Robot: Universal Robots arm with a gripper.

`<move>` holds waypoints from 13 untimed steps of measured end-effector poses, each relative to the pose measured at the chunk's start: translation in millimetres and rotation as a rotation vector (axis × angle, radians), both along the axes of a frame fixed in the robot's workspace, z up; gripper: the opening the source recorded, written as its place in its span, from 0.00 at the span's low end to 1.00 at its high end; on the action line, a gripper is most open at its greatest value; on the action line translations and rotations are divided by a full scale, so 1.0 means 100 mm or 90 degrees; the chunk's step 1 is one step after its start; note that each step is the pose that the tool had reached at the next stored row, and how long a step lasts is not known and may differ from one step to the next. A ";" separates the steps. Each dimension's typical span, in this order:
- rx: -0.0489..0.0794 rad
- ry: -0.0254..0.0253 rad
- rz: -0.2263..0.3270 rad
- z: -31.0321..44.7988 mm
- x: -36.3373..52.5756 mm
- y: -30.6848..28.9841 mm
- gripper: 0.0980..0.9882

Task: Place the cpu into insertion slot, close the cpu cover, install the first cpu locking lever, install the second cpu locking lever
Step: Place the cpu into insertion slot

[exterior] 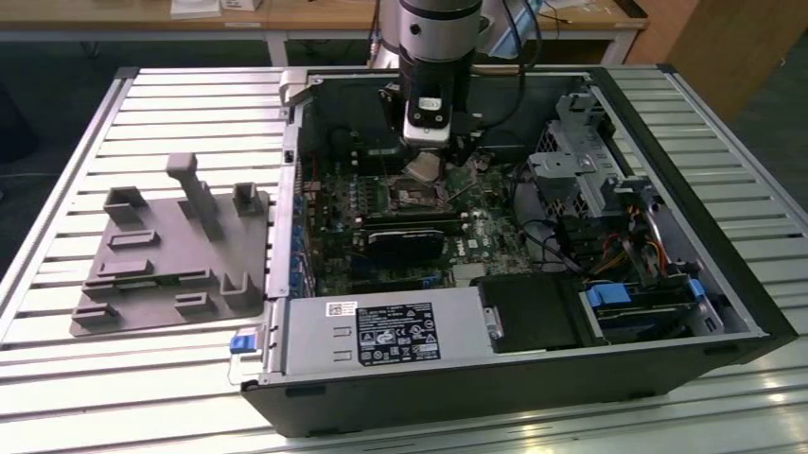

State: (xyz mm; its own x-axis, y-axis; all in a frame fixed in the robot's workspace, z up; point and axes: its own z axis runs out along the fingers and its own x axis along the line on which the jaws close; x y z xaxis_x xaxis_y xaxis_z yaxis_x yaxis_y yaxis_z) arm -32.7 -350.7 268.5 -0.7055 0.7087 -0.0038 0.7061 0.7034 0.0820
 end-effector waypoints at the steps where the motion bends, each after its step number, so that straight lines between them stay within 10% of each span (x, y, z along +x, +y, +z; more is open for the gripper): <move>1: 0.000 0.0000 -0.011 -0.001 0.000 0.000 0.49; 13: -0.001 0.0001 -0.146 -0.012 0.000 0.000 0.49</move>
State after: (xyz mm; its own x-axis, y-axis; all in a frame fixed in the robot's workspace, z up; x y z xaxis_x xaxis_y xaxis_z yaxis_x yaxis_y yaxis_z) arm -32.7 -350.6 267.3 -0.5258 0.8506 -0.0053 0.8476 0.5245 0.0806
